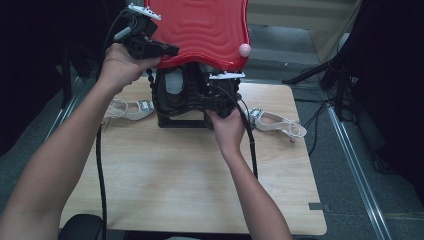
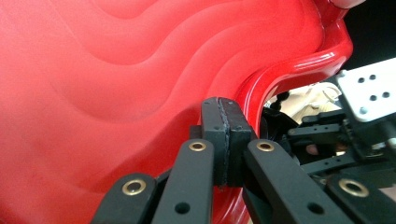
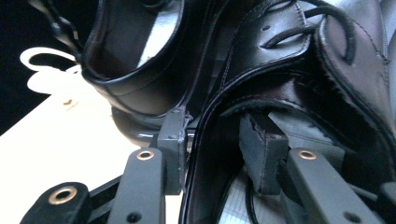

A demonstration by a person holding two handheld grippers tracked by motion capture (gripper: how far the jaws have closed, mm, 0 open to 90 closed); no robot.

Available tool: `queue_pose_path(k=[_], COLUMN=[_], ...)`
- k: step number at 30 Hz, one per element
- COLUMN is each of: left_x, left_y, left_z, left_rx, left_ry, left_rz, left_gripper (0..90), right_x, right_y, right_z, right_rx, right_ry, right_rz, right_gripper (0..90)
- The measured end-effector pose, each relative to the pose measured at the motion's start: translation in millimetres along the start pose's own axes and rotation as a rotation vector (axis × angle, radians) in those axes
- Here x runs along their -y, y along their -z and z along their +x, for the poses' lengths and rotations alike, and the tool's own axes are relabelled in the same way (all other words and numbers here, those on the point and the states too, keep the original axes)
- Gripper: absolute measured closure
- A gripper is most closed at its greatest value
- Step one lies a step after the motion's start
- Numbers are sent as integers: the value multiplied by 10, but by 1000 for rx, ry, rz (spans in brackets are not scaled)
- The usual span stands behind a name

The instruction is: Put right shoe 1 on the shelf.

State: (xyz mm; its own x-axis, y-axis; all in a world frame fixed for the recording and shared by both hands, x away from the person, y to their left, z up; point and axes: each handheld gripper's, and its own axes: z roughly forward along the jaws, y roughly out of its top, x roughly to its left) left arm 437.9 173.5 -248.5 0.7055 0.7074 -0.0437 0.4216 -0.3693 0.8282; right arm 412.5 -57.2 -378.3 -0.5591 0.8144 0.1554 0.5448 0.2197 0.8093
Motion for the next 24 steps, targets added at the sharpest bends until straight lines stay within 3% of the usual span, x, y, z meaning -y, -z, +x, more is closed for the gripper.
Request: queue_pose_path(k=[3,8,14,17,24], left_x=[1,-3,-2,-2,5], left_y=[-1,-3,-3,-2,-3], left_z=[-2,-1,-1,0,-6], left_rx=[-2,-2,-2,-2,-2], left_ry=[-1,5,5,6,7], left_rz=[-1,0,0,1,-5], left_gripper=[900,900,900,900,900], right_x=[-7,36,160,257,512], right_y=[104,331,507,546,556], right_z=[1,36,118,148,111], right_rx=[-19,-68,-117,-138,-191], right_ry=[5,22,71,98,104], right_rz=[4,3,32,53,81], right_gripper=[630,786,893,900,900])
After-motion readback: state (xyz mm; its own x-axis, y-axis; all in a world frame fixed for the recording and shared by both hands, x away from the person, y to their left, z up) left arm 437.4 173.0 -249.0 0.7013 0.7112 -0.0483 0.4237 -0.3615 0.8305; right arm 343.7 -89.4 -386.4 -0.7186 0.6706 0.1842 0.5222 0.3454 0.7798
